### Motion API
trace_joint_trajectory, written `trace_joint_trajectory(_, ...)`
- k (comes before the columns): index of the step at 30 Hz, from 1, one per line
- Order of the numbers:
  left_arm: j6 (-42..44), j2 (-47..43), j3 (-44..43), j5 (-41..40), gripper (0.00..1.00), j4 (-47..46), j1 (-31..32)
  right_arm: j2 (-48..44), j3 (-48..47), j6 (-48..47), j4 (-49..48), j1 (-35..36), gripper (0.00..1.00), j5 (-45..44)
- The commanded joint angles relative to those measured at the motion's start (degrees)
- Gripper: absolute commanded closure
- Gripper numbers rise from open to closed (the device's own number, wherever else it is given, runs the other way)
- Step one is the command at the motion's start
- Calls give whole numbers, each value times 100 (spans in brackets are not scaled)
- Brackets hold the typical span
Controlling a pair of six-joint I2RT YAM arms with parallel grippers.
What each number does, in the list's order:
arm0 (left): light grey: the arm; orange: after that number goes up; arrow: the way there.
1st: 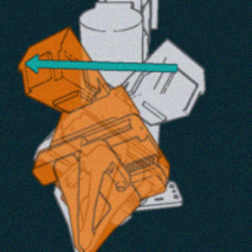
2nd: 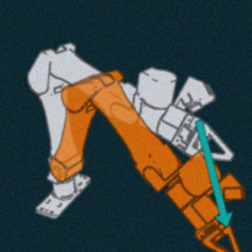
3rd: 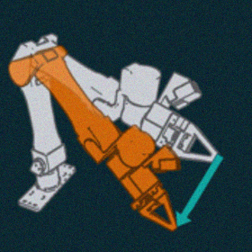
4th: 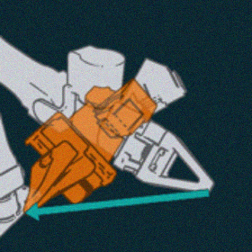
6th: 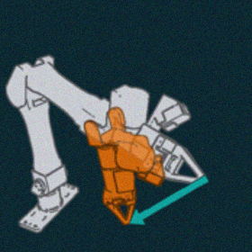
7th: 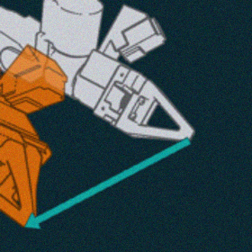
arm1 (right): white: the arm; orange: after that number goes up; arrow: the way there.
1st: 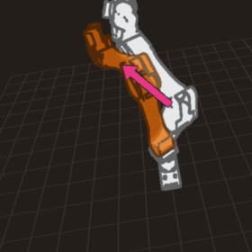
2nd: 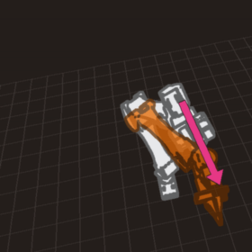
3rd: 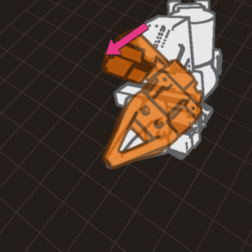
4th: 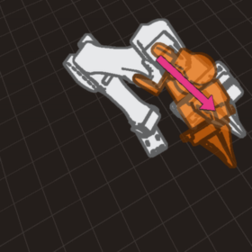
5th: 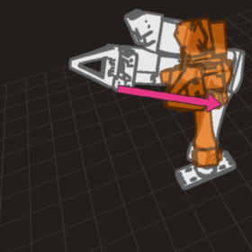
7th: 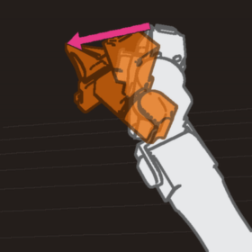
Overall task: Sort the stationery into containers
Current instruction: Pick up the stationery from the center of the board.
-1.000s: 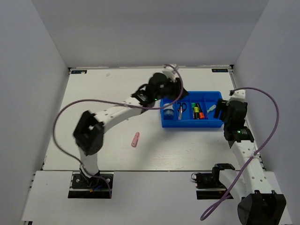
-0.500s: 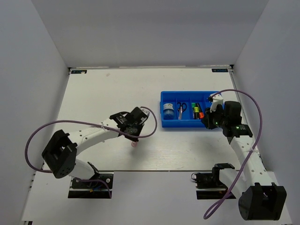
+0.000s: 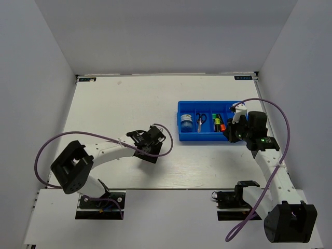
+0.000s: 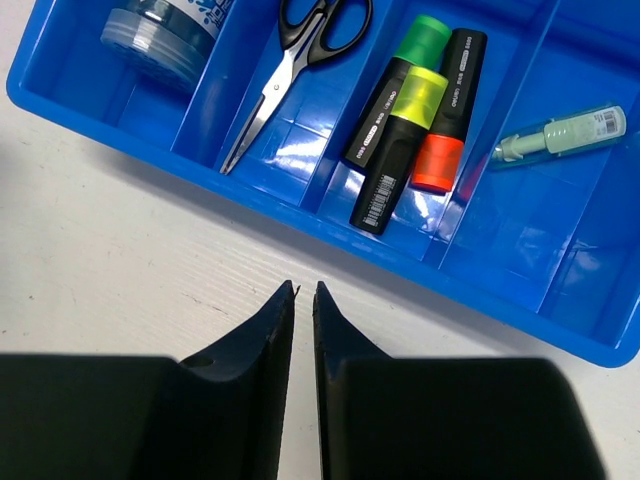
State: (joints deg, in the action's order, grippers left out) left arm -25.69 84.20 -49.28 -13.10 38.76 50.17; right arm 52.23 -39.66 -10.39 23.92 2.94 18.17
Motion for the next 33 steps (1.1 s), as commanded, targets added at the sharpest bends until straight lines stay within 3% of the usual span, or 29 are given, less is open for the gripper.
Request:
trace_joint_trajectory(1, -146, 148, -47, -122, 29, -430, 19, -11, -244, 81, 7, -48, 84, 2)
trace_joint_trajectory(9, -155, 834, -320, -113, 35, -651, -60, -55, -244, 81, -10, -56, 84, -95)
trace_joint_trajectory(12, -199, 949, -241, -70, 51, -721, -130, -81, -235, 90, -10, -83, 84, -95)
trace_joint_trajectory(13, -208, 949, -119, -17, 65, -808, -200, -81, -235, 73, -2, -92, 84, -86)
trace_joint_trajectory(15, -243, 923, 31, 132, 78, -879, -288, -125, -227, 90, -10, -109, 84, -77)
trace_joint_trajectory(16, -235, 879, 67, 167, 78, -897, -289, -134, -218, 90, -2, -118, 84, -60)
trace_joint_trajectory(17, -243, 870, 76, 203, 85, -906, -306, -151, -209, 90, -2, -118, 84, -68)
trace_joint_trajectory(21, -217, 520, 15, 465, 98, -836, -306, -186, -209, 99, -19, -144, 81, -60)
trace_joint_trajectory(25, 125, 53, -564, 668, 99, -791, 44, -213, -200, 99, -19, -162, 21, -42)
trace_joint_trajectory(26, 300, -43, -827, 686, 99, -904, 298, -239, -191, 116, -45, -171, 21, -51)
trace_joint_trajectory(27, 493, -79, -1064, 721, 99, -967, 387, -283, -183, 186, -115, -162, 22, -129)
trace_joint_trajectory(28, 582, -123, -1145, 748, 99, -1472, 475, -335, -165, 222, -220, -162, 30, -191)
trace_joint_trajectory(29, 774, -150, -1206, 748, 99, -1712, 676, -423, -78, 309, -282, -180, 68, -252)
trace_joint_trajectory(30, 976, -124, -1268, 783, 99, -1958, 739, -476, -25, 440, -474, -180, 93, -566)
trace_joint_trajectory(31, 1048, -19, -1269, 818, 99, -2839, 809, -538, -24, 581, -511, -180, 100, -700)
trace_joint_trajectory(33, 1136, 148, -1365, 923, 99, -3372, 810, -556, -59, 670, -520, -197, 100, -1243)
